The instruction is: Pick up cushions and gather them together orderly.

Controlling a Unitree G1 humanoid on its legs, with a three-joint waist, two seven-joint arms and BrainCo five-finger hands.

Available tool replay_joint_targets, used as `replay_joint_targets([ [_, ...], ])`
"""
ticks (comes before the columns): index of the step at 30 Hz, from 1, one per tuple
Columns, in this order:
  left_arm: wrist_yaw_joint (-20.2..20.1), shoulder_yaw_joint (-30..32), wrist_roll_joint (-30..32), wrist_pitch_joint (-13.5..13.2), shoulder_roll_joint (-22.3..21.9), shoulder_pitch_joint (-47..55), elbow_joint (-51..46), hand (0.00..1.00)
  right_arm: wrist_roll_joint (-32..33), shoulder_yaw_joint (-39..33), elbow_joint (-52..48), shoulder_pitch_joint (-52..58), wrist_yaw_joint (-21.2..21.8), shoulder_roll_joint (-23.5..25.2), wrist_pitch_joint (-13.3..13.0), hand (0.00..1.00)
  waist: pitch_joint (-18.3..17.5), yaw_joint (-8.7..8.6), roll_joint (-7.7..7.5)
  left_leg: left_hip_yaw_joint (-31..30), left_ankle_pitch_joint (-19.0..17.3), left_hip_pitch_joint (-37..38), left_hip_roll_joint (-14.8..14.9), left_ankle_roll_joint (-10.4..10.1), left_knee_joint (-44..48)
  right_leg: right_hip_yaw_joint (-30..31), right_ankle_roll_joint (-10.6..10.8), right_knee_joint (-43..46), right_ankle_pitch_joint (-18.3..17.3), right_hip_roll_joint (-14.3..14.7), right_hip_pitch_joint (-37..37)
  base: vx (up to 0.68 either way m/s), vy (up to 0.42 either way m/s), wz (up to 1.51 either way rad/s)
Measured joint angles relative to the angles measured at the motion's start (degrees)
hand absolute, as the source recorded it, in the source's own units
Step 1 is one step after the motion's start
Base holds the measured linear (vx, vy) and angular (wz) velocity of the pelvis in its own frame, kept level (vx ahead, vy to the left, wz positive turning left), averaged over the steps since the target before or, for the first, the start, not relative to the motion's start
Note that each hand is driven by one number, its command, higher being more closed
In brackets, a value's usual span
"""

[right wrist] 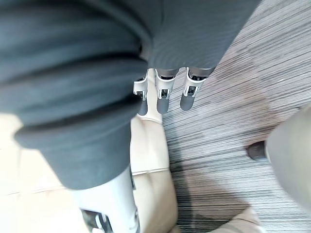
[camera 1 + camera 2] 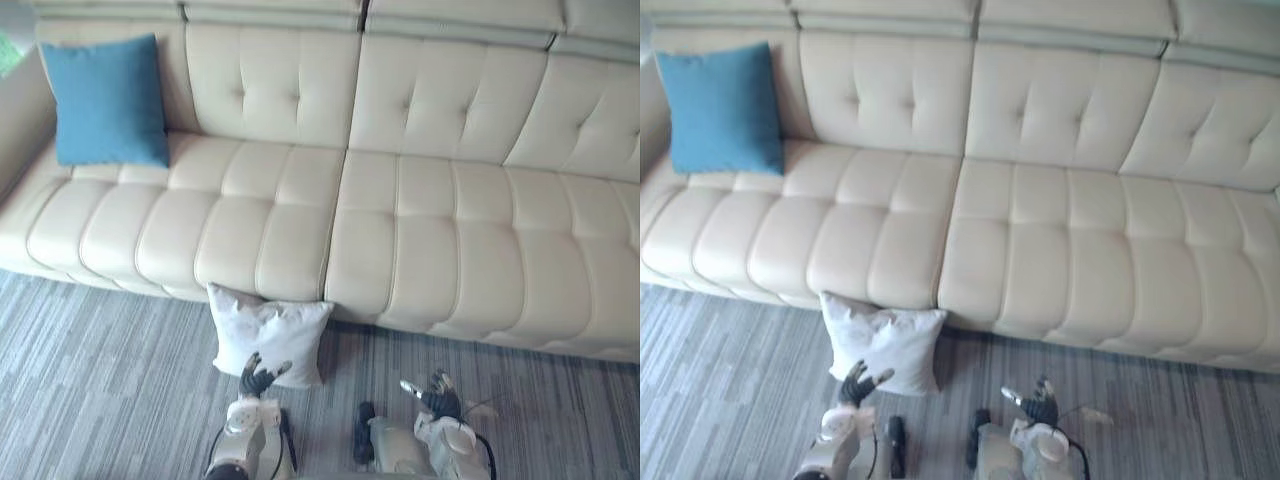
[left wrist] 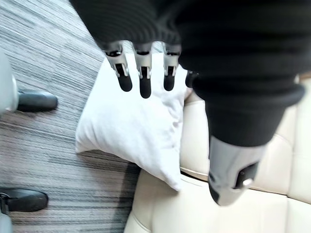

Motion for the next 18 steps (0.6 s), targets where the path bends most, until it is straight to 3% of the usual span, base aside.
replay_joint_targets([
  [6,-1.25,1.29,2.27,0.96,0.25,1.83,4.3,0.0,-0.78,-2.74,6.13,-0.15,1.61,-0.52,0.69,0.0,-2.69,-0.15,0.68,-0.62,0.48,5.01,-0.81,0.28,-3.23,-0.16,0.95,-7.12,2.5,0.9,7.18,0.08,0.039,0.03],
  [13,-1.51,1.91,3.9,0.91,1.33,1.87,5.64,0.0,-0.83,-3.81,9.89,-1.37,2.06,-0.81,0.94,0.0,-2.8,-0.05,0.48,-3.6,1.88,4.56,-2.21,1.4,-3.36,-2.67,0.93,-11.26,5.12,-0.01,10.25,-0.05,0.027,0.21],
  [17,-1.37,2.24,4.15,0.9,1.21,1.68,3.29,0.0,-0.53,-3.0,9.61,-3.1,1.73,-0.98,0.97,0.0,-1.93,0.33,0.12,-5.39,4.23,-3.82,-3.44,1.86,-1.61,-8.89,0.49,-4.97,2.78,-3.63,3.2,-0.22,0.025,0.75],
  [18,-1.33,2.23,4.14,1.02,1.17,0.86,3.35,0.0,-0.52,-3.09,9.53,-3.34,1.48,-0.48,1.03,0.0,-1.16,0.22,-0.36,-0.45,3.31,-6.22,-1.63,2.08,0.93,-11.28,0.13,-4.82,3.13,-5.12,2.04,-0.17,0.064,1.02],
])
